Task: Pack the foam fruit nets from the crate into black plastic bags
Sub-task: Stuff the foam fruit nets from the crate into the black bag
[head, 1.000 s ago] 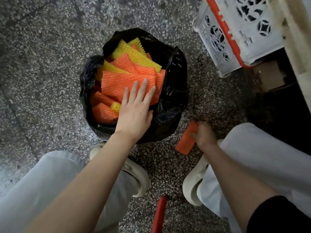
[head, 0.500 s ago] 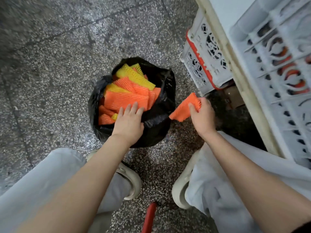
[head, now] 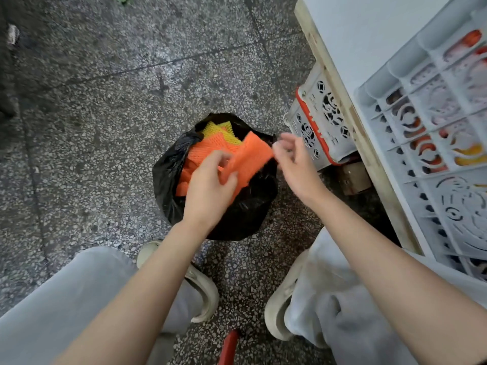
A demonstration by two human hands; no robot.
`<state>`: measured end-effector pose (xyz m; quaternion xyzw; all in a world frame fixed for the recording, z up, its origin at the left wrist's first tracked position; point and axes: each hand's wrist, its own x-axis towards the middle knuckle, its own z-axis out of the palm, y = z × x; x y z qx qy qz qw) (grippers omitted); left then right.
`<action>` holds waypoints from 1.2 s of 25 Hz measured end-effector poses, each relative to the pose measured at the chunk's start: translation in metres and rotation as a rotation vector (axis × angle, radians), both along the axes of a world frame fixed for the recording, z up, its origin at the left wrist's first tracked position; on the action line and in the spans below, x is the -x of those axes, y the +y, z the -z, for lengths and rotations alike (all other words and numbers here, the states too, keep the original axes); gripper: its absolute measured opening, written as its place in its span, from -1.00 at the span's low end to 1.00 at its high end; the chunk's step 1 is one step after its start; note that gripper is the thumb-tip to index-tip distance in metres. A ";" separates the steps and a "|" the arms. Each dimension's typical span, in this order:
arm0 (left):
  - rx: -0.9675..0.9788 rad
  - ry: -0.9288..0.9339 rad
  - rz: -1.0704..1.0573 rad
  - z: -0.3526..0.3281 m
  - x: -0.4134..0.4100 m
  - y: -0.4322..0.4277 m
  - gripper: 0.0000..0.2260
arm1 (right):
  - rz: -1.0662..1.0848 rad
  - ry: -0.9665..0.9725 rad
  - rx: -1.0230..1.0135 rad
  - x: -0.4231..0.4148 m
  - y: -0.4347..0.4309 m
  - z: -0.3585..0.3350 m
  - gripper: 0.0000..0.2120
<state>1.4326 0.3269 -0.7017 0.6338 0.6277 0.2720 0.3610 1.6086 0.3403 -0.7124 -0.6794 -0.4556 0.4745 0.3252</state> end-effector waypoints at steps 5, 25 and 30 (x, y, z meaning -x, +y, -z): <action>-0.046 -0.003 -0.139 -0.008 0.004 0.021 -0.85 | 0.183 0.042 0.276 0.005 0.031 0.057 -0.30; -0.130 0.204 -0.067 0.002 -0.001 0.047 -0.85 | 0.002 -0.063 0.266 0.011 0.037 0.057 -0.72; -0.225 0.559 0.176 0.025 -0.013 0.039 -0.82 | -0.012 0.062 0.179 -0.010 0.009 0.024 -0.81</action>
